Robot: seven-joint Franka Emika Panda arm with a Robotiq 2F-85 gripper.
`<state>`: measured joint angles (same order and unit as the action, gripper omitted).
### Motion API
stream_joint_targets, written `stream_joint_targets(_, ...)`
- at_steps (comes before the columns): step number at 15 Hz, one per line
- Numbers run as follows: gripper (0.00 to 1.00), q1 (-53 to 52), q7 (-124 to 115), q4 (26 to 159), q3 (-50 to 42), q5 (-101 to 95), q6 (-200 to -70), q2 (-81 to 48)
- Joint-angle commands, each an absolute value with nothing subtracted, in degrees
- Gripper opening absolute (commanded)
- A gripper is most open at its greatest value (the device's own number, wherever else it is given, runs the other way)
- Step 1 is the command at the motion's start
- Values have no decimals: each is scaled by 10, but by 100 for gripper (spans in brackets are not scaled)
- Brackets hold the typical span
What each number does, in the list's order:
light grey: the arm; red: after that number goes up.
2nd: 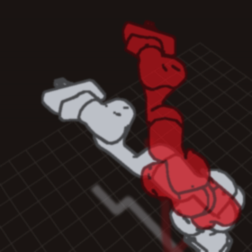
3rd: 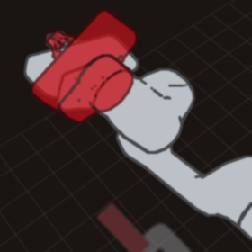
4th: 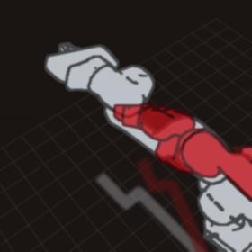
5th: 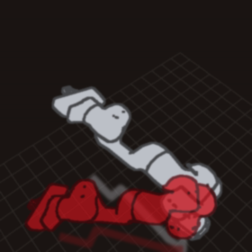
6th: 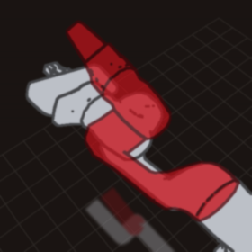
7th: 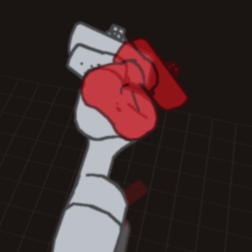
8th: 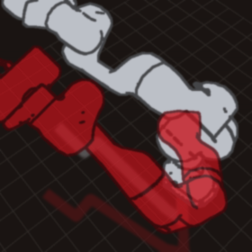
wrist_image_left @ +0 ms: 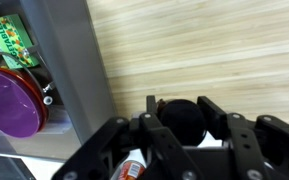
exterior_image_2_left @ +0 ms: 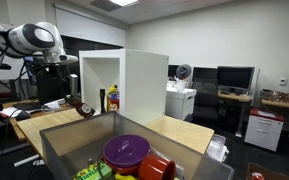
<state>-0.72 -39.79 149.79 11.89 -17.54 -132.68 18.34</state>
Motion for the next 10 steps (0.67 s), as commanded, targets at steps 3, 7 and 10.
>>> stream_joint_targets(3, 20, -15, -381, 1478, 132, -189, -1346, 189)
stream_joint_targets(7, 20, -17, -380, 1464, 137, -201, -1357, 178)
stream_joint_targets(10, 20, -16, -371, 1456, 135, -198, -1368, 166)
